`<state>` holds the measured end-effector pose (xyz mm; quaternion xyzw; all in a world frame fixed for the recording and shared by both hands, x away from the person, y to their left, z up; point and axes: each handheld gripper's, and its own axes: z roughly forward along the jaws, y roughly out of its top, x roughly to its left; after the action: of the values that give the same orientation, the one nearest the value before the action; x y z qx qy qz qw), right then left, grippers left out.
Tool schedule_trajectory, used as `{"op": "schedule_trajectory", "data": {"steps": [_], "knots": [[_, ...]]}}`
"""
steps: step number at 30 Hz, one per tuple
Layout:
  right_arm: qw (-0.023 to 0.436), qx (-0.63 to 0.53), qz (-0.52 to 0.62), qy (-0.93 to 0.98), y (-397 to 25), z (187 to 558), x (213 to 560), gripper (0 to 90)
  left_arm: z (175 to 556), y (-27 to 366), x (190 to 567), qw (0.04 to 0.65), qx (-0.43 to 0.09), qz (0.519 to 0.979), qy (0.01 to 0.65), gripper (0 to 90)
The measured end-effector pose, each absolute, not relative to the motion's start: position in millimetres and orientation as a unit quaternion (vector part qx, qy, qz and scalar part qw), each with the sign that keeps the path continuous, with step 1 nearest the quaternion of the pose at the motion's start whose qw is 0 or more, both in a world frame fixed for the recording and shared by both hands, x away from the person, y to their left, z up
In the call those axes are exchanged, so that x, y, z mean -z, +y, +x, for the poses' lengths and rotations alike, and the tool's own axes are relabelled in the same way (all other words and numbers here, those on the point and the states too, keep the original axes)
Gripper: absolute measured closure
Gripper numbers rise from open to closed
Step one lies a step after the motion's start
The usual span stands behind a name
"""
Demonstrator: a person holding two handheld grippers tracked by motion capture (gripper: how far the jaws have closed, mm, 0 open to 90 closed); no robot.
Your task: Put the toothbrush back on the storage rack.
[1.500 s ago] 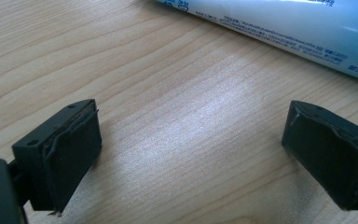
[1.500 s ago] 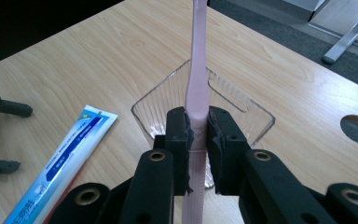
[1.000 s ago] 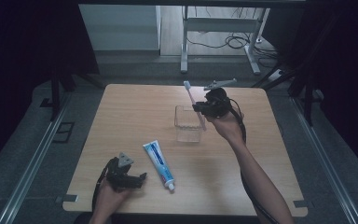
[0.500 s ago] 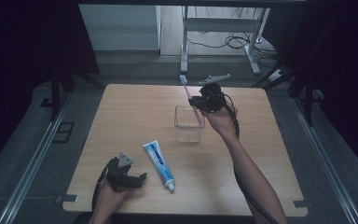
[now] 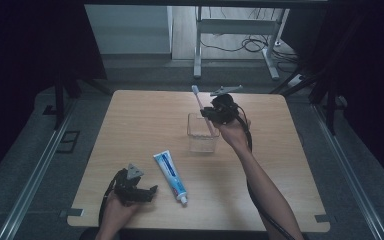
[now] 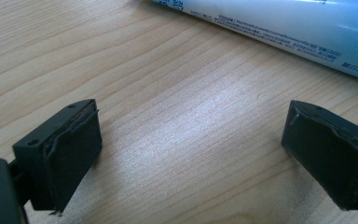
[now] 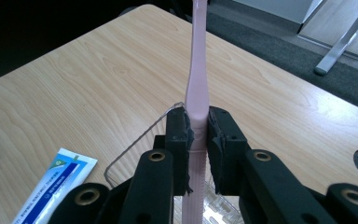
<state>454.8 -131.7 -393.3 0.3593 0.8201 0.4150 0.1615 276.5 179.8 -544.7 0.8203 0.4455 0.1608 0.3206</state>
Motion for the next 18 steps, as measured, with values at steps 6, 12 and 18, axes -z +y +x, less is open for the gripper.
{"op": "schedule_trajectory", "data": {"steps": [6, 12, 18], "knots": [[0.161, -0.411, 0.36, 0.822, -129.6, 455.1, 407.3, 78.1, 276.6, 179.8, 544.7, 0.321, -0.161, 0.821, 0.444, 4.7], [0.158, -0.407, 0.36, 0.824, -127.6, 456.1, 419.3, 78.1, 276.4, 179.6, 544.8, 0.322, -0.161, 0.82, 0.446, 4.7], [0.158, -0.401, 0.362, 0.827, -124.3, 456.3, 430.7, 78.0, 276.4, 179.6, 544.9, 0.322, -0.161, 0.82, 0.444, 4.7]]}}
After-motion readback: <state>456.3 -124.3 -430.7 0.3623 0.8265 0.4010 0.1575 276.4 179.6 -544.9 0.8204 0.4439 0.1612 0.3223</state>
